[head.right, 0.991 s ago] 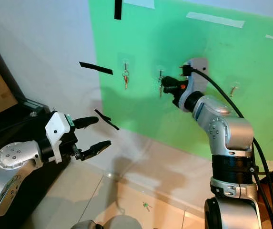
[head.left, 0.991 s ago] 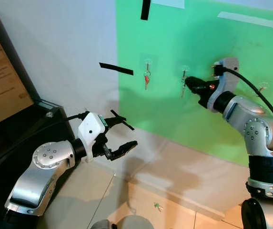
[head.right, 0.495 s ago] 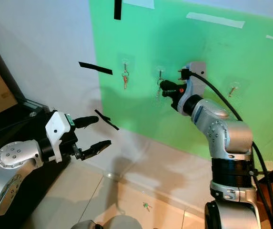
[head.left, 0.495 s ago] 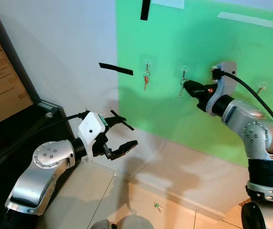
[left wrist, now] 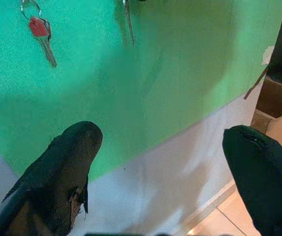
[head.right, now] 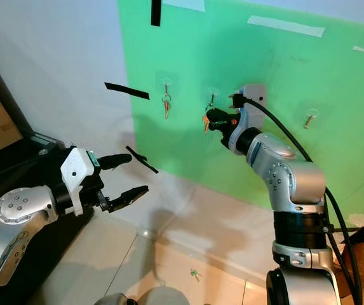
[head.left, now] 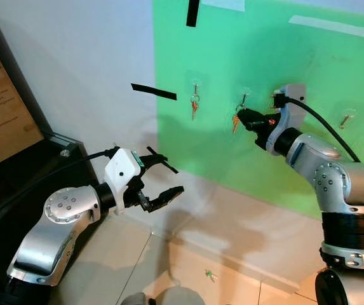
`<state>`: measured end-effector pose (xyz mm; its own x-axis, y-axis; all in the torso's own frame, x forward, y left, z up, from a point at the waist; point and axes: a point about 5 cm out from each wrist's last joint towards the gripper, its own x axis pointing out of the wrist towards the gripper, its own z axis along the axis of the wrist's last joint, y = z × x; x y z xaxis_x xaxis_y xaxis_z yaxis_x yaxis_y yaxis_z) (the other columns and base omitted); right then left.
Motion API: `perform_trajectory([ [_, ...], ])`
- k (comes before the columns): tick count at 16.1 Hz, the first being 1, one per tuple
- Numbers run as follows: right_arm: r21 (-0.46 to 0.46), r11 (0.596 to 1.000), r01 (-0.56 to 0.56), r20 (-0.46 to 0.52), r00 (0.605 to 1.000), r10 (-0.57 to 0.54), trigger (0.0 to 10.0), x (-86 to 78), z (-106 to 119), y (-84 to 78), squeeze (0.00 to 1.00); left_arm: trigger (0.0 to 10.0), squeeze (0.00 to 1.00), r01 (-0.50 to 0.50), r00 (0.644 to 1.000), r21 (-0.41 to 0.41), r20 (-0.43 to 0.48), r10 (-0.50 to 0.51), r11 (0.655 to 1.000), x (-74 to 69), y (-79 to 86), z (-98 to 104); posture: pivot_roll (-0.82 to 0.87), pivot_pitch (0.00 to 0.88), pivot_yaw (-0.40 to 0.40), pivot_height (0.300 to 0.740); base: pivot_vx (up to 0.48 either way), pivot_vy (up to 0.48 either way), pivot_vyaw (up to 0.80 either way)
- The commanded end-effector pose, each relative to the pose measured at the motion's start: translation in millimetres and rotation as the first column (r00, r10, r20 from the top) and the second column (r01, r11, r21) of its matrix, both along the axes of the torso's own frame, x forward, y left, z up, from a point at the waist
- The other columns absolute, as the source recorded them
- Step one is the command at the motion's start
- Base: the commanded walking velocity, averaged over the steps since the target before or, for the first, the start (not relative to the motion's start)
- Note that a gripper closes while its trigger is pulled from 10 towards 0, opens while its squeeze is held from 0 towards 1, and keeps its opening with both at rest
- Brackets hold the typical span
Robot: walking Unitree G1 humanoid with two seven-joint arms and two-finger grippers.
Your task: Hang keys on a hook
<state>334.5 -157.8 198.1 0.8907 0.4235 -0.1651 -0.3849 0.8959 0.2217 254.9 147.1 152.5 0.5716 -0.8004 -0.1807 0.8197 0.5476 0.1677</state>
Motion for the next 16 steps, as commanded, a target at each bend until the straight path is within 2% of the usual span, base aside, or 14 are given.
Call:
perform_trajectory([
  [1,-0.002,1.0,0.016,0.011,1.0,-0.016,10.0,2.5,3,0.2,0.0,10.0,0.09,0.004,1.0,0.011,0.019,-0.005,1.0,2.4,-2.9,4,-0.03,0.0,0.004,0.74,0.0,0.0,0.0],
  [2,0.004,1.0,0.027,0.011,1.0,-0.027,10.0,3.1,3,-0.3,0.0,10.0,0.09,0.003,1.0,0.01,0.02,-0.003,1.0,2.7,-3.0,4,-0.03,0.0,0.003,0.74,0.0,0.0,0.0],
  [3,0.01,0.999,0.037,0.008,0.999,-0.037,10.0,3.6,2,-1.2,0.61,10.0,0.09,0.001,1.0,0.01,0.02,-0.001,1.0,2.7,-2.9,4,-0.03,0.0,0.002,0.74,0.0,0.0,0.0],
  [4,0.017,0.999,0.036,0.007,0.999,-0.036,10.0,3.5,2,-1.5,1.0,10.0,0.09,0.0,1.0,0.01,0.02,0.0,1.0,2.6,-2.8,4,-0.03,0.0,0.002,0.74,0.0,0.0,0.0],
  [6,0.011,1.0,0.003,0.03,1.0,-0.003,10.0,0.1,2,-1.1,1.0,10.0,0.09,-0.006,1.0,0.008,0.019,0.006,1.0,1.9,-2.1,3,-0.03,0.0,0.002,0.74,0.0,0.0,0.0],
  [7,-0.034,0.999,-0.006,0.047,0.999,0.008,10.0,-2.2,0,-2.8,1.0,10.0,0.09,-0.009,1.0,0.008,0.017,0.009,1.0,1.6,-1.6,2,-0.03,0.0,0.002,0.74,0.0,0.0,0.0],
  [8,-0.015,1.0,-0.018,0.044,0.999,0.019,10.0,-4.6,-3,-4.1,1.0,10.0,0.09,-0.013,1.0,0.006,0.016,0.013,1.0,1.4,-1.4,2,-0.03,0.0,0.003,0.74,0.0,0.0,0.0],
  [11,-0.046,0.999,0.014,0.049,0.999,-0.012,10.0,-9.1,-11,-10.1,1.0,10.0,0.09,-0.056,0.998,0.009,0.006,0.056,0.998,2.8,1.4,-1,-0.03,0.0,0.004,0.74,0.0,0.0,0.0],
  [12,-0.07,0.997,0.038,0.056,0.998,-0.034,10.0,-11.7,-15,-10.8,1.0,10.0,0.09,-0.116,0.993,0.007,0.013,0.116,0.993,4.9,4.5,-5,-0.04,0.0,0.006,0.74,0.0,0.0,0.0],
  [14,-0.015,1.0,0.024,0.036,0.999,-0.024,10.0,-23.6,-30,-5.6,1.0,10.0,0.08,-0.298,0.954,-0.003,0.017,0.298,0.955,7.7,14.2,-14,-0.04,0.0,0.004,0.74,0.0,0.0,0.0],
  [15,-0.008,1.0,0.019,0.038,0.999,-0.019,10.0,-26.0,-33,-4.5,1.0,10.0,0.08,-0.326,0.945,-0.005,0.018,0.326,0.945,7.7,15.9,-15,-0.04,0.0,0.003,0.74,0.0,0.0,0.0],
  [16,-0.076,0.997,0.023,0.026,0.999,-0.021,10.0,-38.7,-54,3.6,1.0,10.0,0.07,-0.473,0.881,0.059,0.056,0.47,0.879,8.9,26.1,-24,-0.03,0.0,-0.001,0.74,0.0,0.0,0.8],
])
